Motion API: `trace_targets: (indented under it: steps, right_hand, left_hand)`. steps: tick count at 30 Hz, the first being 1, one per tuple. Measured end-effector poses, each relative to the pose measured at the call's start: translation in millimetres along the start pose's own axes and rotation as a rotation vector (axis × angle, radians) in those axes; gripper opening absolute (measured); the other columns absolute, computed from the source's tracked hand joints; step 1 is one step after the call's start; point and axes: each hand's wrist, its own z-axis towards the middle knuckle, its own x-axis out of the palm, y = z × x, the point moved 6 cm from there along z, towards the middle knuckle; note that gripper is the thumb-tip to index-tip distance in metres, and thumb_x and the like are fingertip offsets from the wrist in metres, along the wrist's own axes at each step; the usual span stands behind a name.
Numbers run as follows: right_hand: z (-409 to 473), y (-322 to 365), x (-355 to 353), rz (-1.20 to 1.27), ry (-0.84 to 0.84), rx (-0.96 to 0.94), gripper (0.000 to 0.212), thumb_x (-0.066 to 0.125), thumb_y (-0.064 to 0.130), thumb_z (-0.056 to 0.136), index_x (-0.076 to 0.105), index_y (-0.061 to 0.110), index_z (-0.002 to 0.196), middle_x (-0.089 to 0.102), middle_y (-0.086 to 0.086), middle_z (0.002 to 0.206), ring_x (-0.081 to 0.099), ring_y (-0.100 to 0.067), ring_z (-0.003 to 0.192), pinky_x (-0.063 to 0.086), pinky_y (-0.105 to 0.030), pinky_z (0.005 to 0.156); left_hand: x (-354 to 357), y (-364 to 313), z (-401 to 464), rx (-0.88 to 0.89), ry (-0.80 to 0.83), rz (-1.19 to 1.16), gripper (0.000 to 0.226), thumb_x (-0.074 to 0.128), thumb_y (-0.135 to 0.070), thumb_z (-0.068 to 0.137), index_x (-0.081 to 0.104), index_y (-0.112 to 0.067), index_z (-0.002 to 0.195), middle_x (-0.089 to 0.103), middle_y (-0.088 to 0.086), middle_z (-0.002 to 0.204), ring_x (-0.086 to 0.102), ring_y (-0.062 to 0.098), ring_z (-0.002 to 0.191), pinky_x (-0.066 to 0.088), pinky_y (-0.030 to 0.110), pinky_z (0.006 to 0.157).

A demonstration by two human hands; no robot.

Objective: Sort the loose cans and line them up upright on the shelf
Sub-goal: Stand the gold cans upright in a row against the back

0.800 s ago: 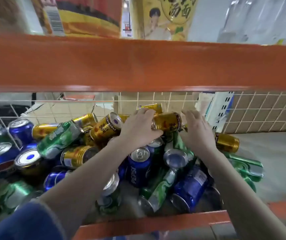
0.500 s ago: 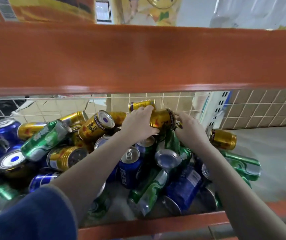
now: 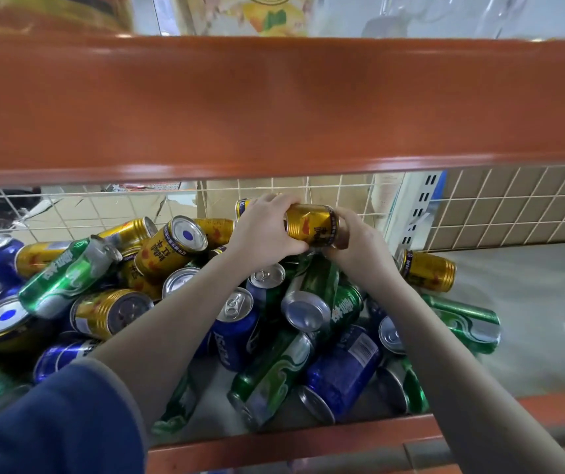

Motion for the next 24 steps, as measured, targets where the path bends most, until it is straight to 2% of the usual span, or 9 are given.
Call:
trace_targets:
  steps: [3, 6, 10, 12, 14, 17, 20, 22, 24]
  right_hand:
    - [4, 2, -7, -0.039, -0.051, -0.06, 0.073, 0.074, 0.019, 0.078, 0.035, 0.016, 0.14, 0.054, -0.009, 0.126, 0.056, -0.025, 0.107, 0.044, -0.033, 0.085]
    - [5, 7, -11, -0.07, -0.052, -0.172, 0.074, 0.076, 0.022, 0.075, 0.039, 0.014, 0.139, 0.044, -0.007, 0.136, 0.051, -0.026, 0.113, 0.042, -0.033, 0.088]
    - [2, -2, -15, -0.012, -0.046, -0.172, 0.076, 0.077, 0.027, 0.074, 0.04, 0.017, 0.139, 0.05, -0.003, 0.132, 0.051, -0.022, 0.112, 0.04, -0.031, 0.091]
    - [1, -7, -17, 0.015, -0.044, -0.167, 0.073, 0.078, 0.03, 0.071, 0.044, 0.02, 0.135, 0.056, 0.001, 0.124, 0.053, -0.018, 0.107, 0.044, -0.035, 0.092]
    - [0, -9, -17, 0.076, -0.026, -0.159, 0.069, 0.079, 0.029, 0.07, 0.047, 0.022, 0.132, 0.058, 0.006, 0.115, 0.054, -0.014, 0.101, 0.046, -0.031, 0.088]
    - [-2, -11, -16, 0.194, 0.007, -0.157, 0.07, 0.079, 0.026, 0.072, 0.045, 0.022, 0.133, 0.055, 0.014, 0.109, 0.053, -0.006, 0.098, 0.041, -0.014, 0.081]
    - [-4, -13, -15, 0.308, 0.033, -0.11, 0.069, 0.078, 0.026, 0.074, 0.042, 0.023, 0.133, 0.054, 0.017, 0.104, 0.053, 0.007, 0.088, 0.04, -0.001, 0.068]
    - [-4, -14, -13, 0.376, 0.04, -0.086, 0.065, 0.078, 0.028, 0.074, 0.042, 0.022, 0.128, 0.057, 0.012, 0.103, 0.055, 0.005, 0.09, 0.043, -0.002, 0.067]
    - [-4, -14, -12, 0.41, 0.024, -0.068, 0.064, 0.079, 0.03, 0.073, 0.043, 0.02, 0.125, 0.057, 0.009, 0.105, 0.058, -0.004, 0.095, 0.048, -0.009, 0.071]
  left_hand:
    - [-4, -11, 2, 0.035, 0.008, -0.013, 0.072, 0.078, -0.028, 0.066, 0.048, -0.025, 0.132, 0.051, 0.001, 0.121, 0.045, 0.02, 0.112, 0.036, 0.029, 0.087]
    - [-6, -23, 4, 0.074, 0.018, 0.012, 0.071, 0.077, -0.03, 0.066, 0.047, -0.029, 0.13, 0.05, -0.003, 0.124, 0.042, 0.019, 0.114, 0.033, 0.028, 0.086]
    - [-6, -32, 5, 0.084, -0.005, -0.054, 0.073, 0.078, -0.033, 0.065, 0.046, -0.033, 0.13, 0.05, -0.007, 0.128, 0.042, 0.016, 0.118, 0.037, 0.029, 0.092]
    - [-7, -36, 7, 0.095, -0.01, -0.11, 0.075, 0.08, -0.036, 0.066, 0.045, -0.033, 0.132, 0.051, -0.009, 0.128, 0.045, 0.015, 0.119, 0.041, 0.036, 0.098]
    - [-7, -39, 9, 0.096, 0.003, -0.153, 0.073, 0.08, -0.039, 0.068, 0.046, -0.032, 0.133, 0.051, -0.012, 0.128, 0.047, 0.014, 0.119, 0.043, 0.036, 0.1]
    - [-6, -43, 12, 0.079, -0.001, -0.241, 0.066, 0.078, -0.041, 0.072, 0.051, -0.031, 0.131, 0.054, -0.015, 0.124, 0.05, 0.008, 0.115, 0.044, 0.029, 0.097]
    - [-6, -46, 14, 0.039, -0.026, -0.353, 0.059, 0.078, -0.037, 0.073, 0.056, -0.029, 0.128, 0.055, -0.022, 0.113, 0.051, -0.012, 0.098, 0.043, 0.01, 0.083]
    - [-5, -50, 15, 0.03, -0.04, -0.376, 0.053, 0.077, -0.036, 0.074, 0.058, -0.029, 0.123, 0.054, -0.027, 0.106, 0.046, -0.023, 0.09, 0.04, 0.0, 0.074]
    - [-5, -54, 16, 0.036, -0.06, -0.385, 0.048, 0.077, -0.033, 0.075, 0.06, -0.028, 0.119, 0.051, -0.031, 0.099, 0.045, -0.03, 0.084, 0.037, -0.004, 0.07]
